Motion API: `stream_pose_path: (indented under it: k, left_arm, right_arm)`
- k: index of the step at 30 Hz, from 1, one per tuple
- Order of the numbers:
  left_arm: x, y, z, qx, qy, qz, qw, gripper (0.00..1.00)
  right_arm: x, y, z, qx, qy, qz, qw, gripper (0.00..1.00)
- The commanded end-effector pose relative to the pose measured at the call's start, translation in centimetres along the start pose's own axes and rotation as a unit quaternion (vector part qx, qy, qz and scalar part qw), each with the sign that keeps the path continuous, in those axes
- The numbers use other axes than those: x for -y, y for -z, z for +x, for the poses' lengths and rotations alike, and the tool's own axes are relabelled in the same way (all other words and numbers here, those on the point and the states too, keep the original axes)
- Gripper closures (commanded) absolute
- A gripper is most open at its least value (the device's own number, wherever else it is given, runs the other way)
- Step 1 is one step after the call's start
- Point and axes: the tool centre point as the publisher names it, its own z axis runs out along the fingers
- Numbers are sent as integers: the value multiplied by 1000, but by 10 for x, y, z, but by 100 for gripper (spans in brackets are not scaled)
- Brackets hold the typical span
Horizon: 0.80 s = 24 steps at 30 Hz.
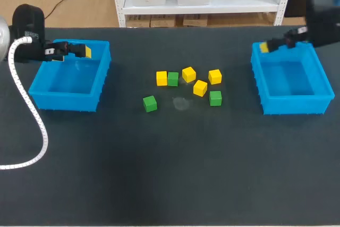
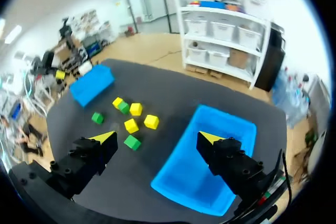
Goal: Put the green cubes in the right bin and the yellow cubes in the left bin.
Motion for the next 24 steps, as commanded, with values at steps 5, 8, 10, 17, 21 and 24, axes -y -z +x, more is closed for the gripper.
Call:
stream_pose_path:
  k: [5,8,10,17,21,24]
  left_arm:
    - [-2,0,2,4,-1,5,1000,0]
    - [-2,0,2,4,-1,5,1000,0]
    - [-2,0,2,4,-1,5,1000,0]
    - [-2,0,2,4,-1,5,1000,0]
    - [-2,0,2,4,-1,5,1000,0]
    - [-2,0,2,4,-1,5,1000,0]
  right_arm:
    - [-31,-39,-2,-74,65,49,994,0]
    - [-40,-54,8,-96,81,42,991,0]
    - [-44,-63,15,-108,88,42,989,0]
    - [-54,-88,39,-141,116,51,982,0]
    - [-54,-99,49,-159,115,55,979,0]
    - [-55,-107,56,-169,110,61,978,0]
